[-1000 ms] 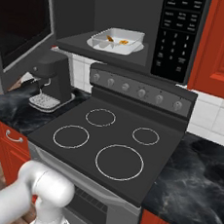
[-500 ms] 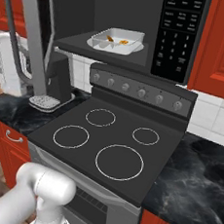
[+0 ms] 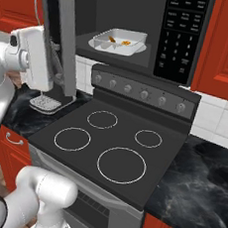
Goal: Place the tupperware containing the shrimp and mushroom meal in the microwave. Close the microwave door and press the start button to reheat the meal.
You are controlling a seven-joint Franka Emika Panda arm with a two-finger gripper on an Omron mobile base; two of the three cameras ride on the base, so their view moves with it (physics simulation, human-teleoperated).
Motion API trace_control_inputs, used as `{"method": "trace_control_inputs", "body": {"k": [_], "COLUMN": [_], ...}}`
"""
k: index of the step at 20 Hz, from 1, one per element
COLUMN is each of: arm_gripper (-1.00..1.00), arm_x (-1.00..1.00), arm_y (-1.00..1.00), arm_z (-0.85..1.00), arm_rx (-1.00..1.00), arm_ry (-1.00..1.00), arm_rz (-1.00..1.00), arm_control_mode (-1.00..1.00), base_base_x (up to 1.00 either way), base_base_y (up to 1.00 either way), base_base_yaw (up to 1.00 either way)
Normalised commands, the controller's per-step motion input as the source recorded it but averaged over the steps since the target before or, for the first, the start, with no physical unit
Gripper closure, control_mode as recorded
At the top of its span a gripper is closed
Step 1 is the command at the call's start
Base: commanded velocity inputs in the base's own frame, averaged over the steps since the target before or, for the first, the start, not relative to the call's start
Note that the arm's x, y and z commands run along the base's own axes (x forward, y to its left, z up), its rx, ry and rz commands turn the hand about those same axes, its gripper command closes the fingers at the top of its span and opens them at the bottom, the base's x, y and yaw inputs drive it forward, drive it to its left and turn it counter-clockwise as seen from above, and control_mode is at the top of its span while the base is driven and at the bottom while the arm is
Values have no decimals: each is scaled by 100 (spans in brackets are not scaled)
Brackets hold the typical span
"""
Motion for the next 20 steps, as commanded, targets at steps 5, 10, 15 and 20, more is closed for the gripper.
{"method": "trace_control_inputs", "body": {"k": [5, 10, 15, 20], "arm_gripper": [-100, -100, -100, -100], "arm_x": [43, 51, 67, 80], "arm_y": [-18, -7, -14, -24], "arm_z": [33, 16, 0, 0], "arm_rx": [0, 0, 2, 6], "arm_ry": [0, 0, 0, 0], "arm_rz": [5, 8, 10, 11], "arm_control_mode": [-100, -100, -100, -100], "base_base_x": [0, 0, 0, 0], "base_base_y": [0, 0, 0, 0], "base_base_yaw": [0, 0, 0, 0]}}
